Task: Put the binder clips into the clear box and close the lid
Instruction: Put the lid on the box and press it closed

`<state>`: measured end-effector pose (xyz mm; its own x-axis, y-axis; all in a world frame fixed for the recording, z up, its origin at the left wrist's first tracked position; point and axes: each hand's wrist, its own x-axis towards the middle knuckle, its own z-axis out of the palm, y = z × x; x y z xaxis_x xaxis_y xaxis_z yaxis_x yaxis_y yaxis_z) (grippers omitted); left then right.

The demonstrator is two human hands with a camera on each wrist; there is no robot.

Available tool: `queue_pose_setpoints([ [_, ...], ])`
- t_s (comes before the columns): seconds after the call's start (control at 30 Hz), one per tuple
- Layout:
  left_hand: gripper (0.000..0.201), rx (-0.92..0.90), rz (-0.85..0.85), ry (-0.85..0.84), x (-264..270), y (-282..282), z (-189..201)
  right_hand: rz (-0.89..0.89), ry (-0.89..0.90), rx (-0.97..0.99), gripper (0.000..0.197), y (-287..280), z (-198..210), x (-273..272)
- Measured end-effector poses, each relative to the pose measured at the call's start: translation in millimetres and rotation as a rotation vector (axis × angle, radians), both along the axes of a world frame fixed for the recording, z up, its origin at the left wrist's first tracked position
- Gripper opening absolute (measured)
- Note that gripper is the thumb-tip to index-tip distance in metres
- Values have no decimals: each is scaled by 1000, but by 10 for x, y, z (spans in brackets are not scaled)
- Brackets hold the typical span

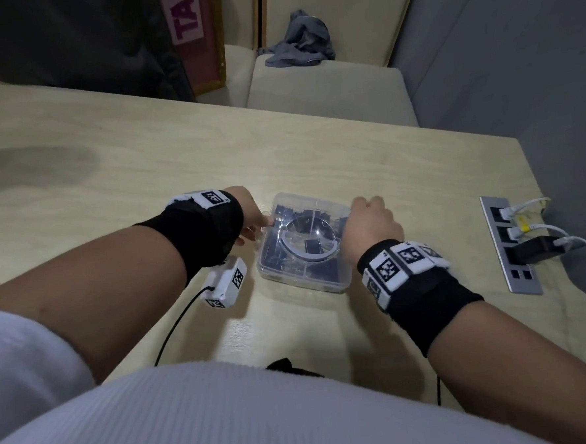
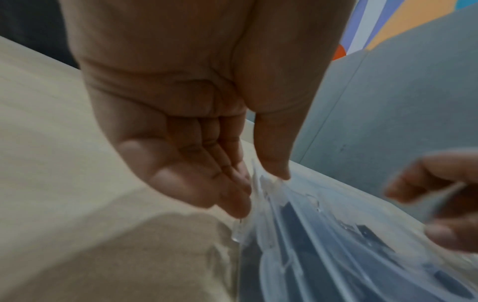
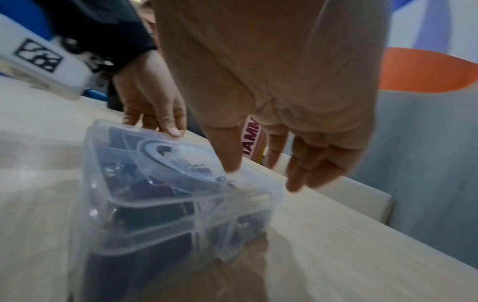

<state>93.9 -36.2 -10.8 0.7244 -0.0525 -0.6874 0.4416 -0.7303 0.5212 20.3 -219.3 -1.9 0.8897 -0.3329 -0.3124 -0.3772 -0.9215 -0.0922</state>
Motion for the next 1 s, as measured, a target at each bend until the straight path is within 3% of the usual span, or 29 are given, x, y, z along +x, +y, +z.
queue_pose_setpoints([
  [0.07,27,-5,-13,14,17,10,16,240,-110,55,49,129,-42,-14],
  [0.2,20,-12,-35,46,56,21,7,453,87,188,79,357,-189,9],
  [0.6,21,1,-94,27,167,24,46,428,205,158,84,441,-303,133],
  [0.83,17,361,-365,-138,108,-176,62,415,178,159,82,458,-312,131],
  [1.0,17,383,-397,-104,151,-185,53,415,165,166,80,453,-311,127],
])
